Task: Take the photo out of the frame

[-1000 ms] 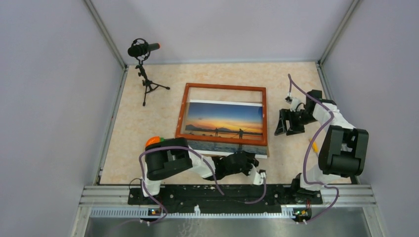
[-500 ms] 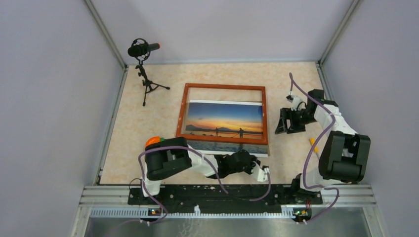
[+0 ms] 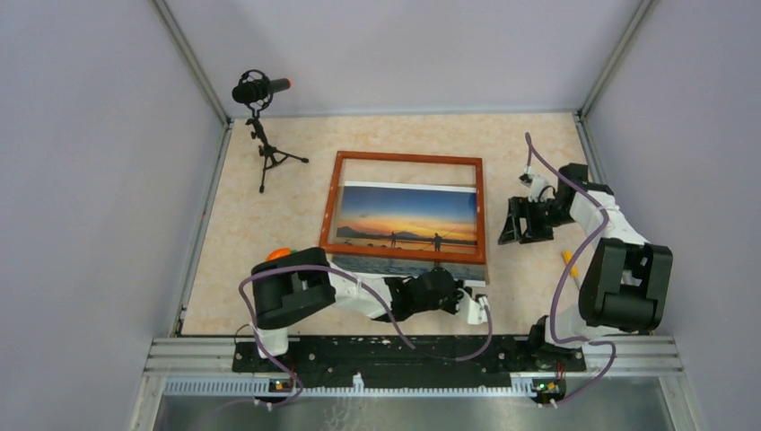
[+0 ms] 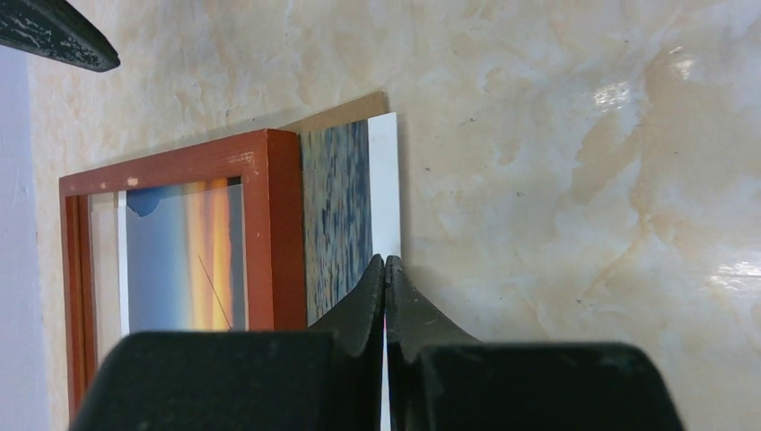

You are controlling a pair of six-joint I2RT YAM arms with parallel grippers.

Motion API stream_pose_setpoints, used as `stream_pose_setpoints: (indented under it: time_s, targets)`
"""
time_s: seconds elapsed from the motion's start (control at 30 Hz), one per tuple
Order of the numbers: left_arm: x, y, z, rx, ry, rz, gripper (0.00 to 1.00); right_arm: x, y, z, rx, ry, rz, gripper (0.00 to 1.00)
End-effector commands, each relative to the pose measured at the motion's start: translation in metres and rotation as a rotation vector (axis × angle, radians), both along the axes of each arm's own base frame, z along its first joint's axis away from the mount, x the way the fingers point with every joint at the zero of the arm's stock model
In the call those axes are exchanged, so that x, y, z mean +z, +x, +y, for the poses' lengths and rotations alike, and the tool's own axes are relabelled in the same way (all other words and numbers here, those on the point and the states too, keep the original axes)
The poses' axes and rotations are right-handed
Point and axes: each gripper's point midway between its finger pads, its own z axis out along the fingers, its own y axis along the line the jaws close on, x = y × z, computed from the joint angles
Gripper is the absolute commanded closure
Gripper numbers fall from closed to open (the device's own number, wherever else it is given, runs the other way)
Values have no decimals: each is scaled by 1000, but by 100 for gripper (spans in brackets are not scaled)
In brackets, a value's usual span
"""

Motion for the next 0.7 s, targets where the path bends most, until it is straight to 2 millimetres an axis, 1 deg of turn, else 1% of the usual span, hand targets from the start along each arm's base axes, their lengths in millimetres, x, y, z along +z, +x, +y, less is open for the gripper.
stream_pose_setpoints:
  time_s: [0.0, 0.2, 0.27, 0.3, 0.37, 0.4, 0.43, 0.53, 0.6, 0.67]
  targets:
    - [39, -6, -17, -29, -105, 32, 100, 11, 5, 1, -7, 16, -51, 28]
    - [58, -9, -24, -37, -134, 64, 100, 12, 6, 2, -8, 21, -54, 28]
    - [53, -13, -26, -67, -108, 71, 100, 12, 7, 2, -10, 22, -53, 28]
    - [50, -12, -26, -63, -102, 72, 94, 11, 8, 2, -9, 24, -51, 28]
    - [43, -10, -26, -61, -82, 62, 70, 12, 9, 2, -11, 27, -49, 28]
    - [39, -6, -25, -39, -72, 50, 60, 12, 9, 2, -11, 27, -49, 28]
    - [37, -4, -25, -30, -66, 42, 55, 12, 10, 2, -12, 27, -49, 28]
    - [30, -2, -25, -34, -48, 25, 49, 10, 9, 2, -12, 28, -45, 28]
    - [23, 1, -25, -29, -37, 11, 47, 9, 9, 2, -14, 29, -41, 28]
    - [17, 3, -26, -20, -26, 5, 47, 9, 9, 2, -13, 27, -40, 28]
